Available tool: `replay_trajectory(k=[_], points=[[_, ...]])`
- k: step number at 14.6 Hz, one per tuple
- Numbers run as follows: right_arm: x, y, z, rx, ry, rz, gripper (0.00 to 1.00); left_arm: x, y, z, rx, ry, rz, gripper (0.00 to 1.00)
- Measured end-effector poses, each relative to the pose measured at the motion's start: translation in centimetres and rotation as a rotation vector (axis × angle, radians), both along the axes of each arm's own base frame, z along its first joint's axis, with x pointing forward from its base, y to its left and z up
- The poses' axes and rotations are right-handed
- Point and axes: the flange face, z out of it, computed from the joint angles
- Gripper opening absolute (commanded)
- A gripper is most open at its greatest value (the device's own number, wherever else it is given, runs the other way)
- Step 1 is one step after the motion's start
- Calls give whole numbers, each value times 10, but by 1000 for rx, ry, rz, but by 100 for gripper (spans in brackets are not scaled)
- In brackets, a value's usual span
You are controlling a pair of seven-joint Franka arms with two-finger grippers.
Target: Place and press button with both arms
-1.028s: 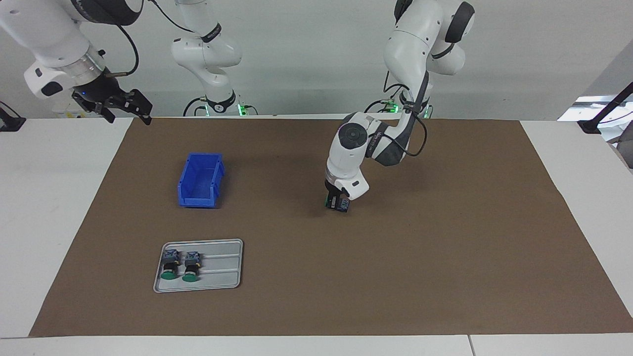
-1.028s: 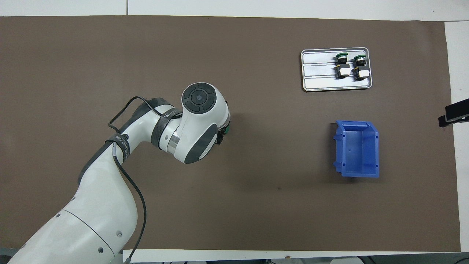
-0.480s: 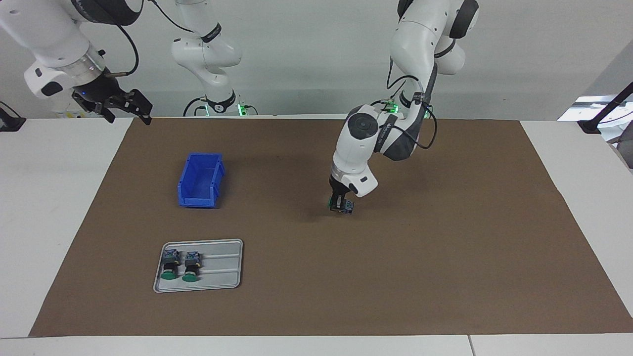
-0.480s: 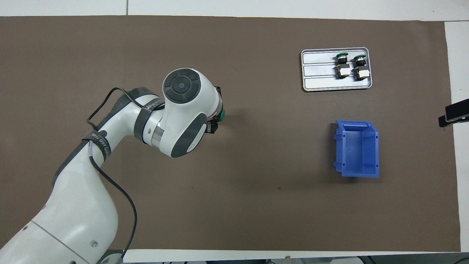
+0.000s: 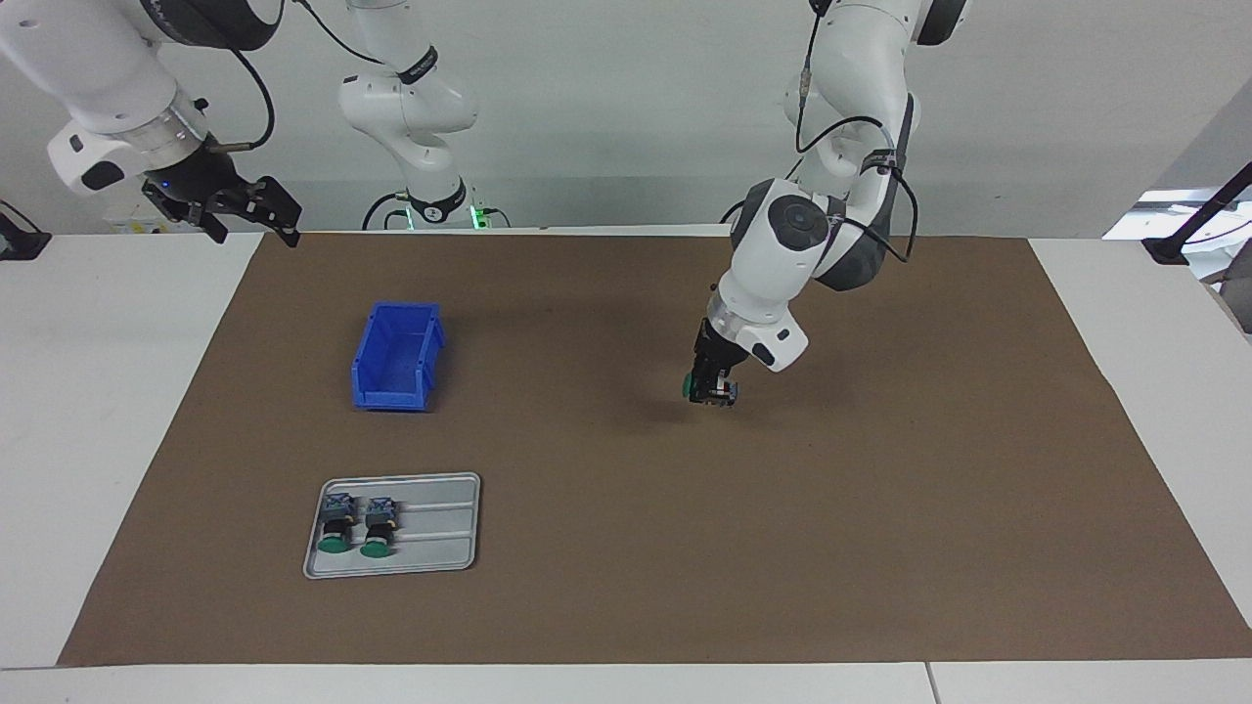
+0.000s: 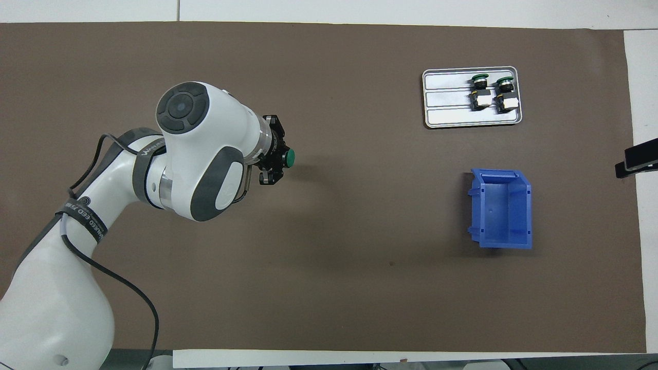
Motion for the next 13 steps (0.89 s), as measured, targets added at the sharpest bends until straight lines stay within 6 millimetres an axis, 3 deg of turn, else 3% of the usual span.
replay_trajectory(k=[5, 9, 13], points=[[0, 0, 0, 0, 0, 0, 100, 6, 62, -1, -232, 30, 7, 8], [0, 0, 0, 0, 0, 0, 100, -5, 103, -19, -434, 21, 33, 7], [0, 0, 0, 0, 0, 0, 100, -18, 126, -28, -559, 13, 107, 7]])
